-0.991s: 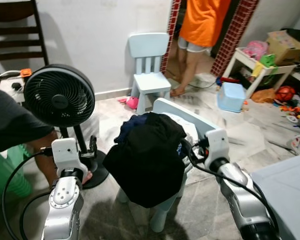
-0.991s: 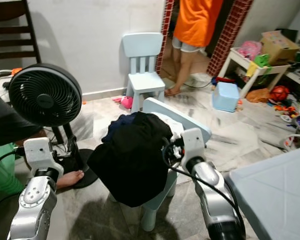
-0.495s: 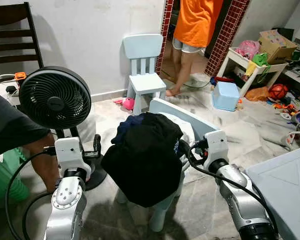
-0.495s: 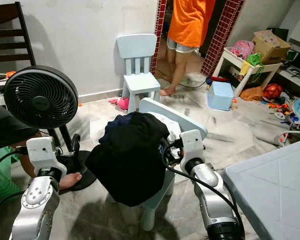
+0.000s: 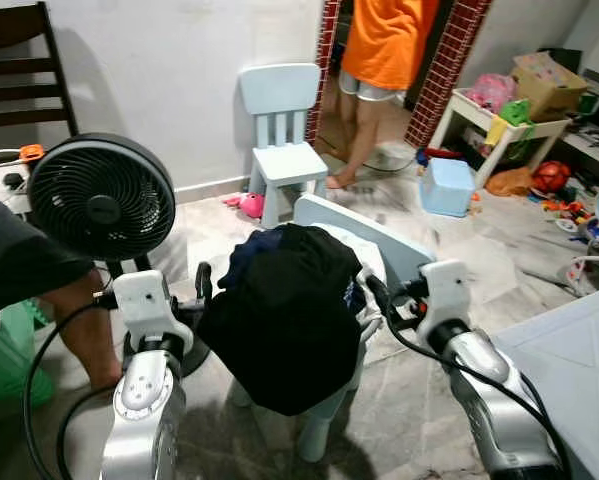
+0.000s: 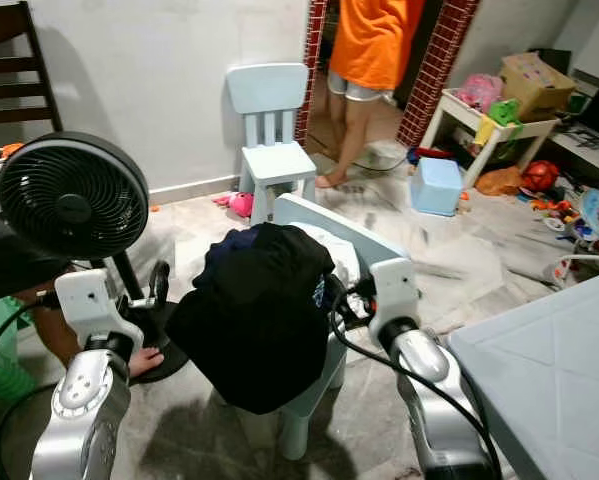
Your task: Hang hanger
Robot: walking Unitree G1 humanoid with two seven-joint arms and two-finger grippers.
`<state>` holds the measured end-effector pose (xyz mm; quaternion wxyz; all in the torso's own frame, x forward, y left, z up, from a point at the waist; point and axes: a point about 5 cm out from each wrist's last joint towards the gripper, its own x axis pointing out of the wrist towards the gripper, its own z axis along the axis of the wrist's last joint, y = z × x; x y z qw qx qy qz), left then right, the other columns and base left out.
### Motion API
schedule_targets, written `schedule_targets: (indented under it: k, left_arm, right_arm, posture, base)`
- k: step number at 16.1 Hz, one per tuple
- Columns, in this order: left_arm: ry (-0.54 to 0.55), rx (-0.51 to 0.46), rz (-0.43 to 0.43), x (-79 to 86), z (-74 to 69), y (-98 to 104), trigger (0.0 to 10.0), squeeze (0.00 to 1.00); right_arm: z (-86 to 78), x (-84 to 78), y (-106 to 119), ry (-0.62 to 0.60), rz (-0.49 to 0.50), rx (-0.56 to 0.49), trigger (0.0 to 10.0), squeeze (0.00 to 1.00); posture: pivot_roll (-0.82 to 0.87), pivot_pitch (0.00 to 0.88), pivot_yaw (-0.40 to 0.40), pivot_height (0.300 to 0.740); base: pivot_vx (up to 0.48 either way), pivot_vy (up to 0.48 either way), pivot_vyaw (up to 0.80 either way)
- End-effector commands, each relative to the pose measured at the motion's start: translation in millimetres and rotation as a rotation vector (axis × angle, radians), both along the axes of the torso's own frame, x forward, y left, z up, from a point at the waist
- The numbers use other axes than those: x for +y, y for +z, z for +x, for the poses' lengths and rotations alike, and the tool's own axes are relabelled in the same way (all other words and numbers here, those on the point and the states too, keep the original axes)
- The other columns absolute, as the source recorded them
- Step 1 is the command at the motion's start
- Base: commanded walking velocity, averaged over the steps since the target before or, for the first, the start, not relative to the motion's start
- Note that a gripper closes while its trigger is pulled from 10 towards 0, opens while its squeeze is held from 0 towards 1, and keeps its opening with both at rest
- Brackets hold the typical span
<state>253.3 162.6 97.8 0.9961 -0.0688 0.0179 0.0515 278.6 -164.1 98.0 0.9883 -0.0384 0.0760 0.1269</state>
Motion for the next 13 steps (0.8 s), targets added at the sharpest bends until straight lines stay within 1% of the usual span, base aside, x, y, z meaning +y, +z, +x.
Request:
schedule_targets:
  k: [1, 2, 4, 5, 7, 9, 12, 13]
  left_arm:
    - [0.005, 0.040, -0.012, 0.4, -1.2, -7, 10.0, 0.00]
    - [0.002, 0.047, -0.029, 1.7, 3.0, -9, 10.0, 0.00]
    - [-0.005, 0.079, -0.075, 1.7, 18.5, -14, 10.0, 0.00]
    - [-0.032, 0.099, -0.100, -3.1, 25.2, -16, 10.0, 0.00]
    - [-0.070, 0.101, -0.092, -10.4, 35.7, -16, 10.0, 0.00]
    - [-0.107, 0.088, -0.103, -19.6, 42.3, -14, 10.0, 0.00]
    - [-0.118, 0.145, -0.204, -29.1, 53.7, -26, 10.0, 0.00]
    - [-0.119, 0.151, -0.217, -30.2, 55.3, -27, 10.0, 0.00]
  right_arm:
    - [-3.8, -6.0, 4, -0.024, -0.001, -0.004, 10.0, 0.00]
    - [-9.0, -6.3, 5, -0.023, 0.000, 0.001, 10.0, 0.00]
    - [-17.1, -9.1, 6, -0.018, -0.013, 0.011, 10.0, 0.00]
    - [-21.9, -13.5, 7, -0.026, -0.020, 0.018, 10.0, 0.00]
    - [-26.9, -19.9, 9, -0.043, -0.034, 0.028, 10.0, 0.00]
    - [-33.7, -25.4, 11, -0.058, -0.050, 0.035, 10.0, 0.00]
    - [-42.2, -26.8, 11, -0.059, -0.060, 0.053, 10.0, 0.00]
    - [-43.1, -26.7, 12, -0.057, -0.061, 0.056, 10.0, 0.00]
  posture:
    - [-0.06, 0.000, -0.108, 0.740]
    - [-0.07, 0.000, -0.111, 0.740]
    - [-0.10, 0.000, -0.115, 0.740]
    - [-0.12, 0.000, -0.114, 0.740]
    - [-0.14, 0.000, -0.111, 0.740]
    - [-0.16, 0.000, -0.104, 0.740]
    - [-0.19, 0.008, -0.109, 0.740]
    - [-0.20, 0.010, -0.111, 0.740]
  base:
    - [0.000, 0.000, 0.00]
    - [0.000, 0.000, 0.00]
    - [0.000, 0.000, 0.00]
    - [0.000, 0.000, 0.00]
    - [0.000, 0.000, 0.00]
    - [0.000, 0.000, 0.00]
    - [0.000, 0.000, 0.00]
    - [0.000, 0.000, 0.00]
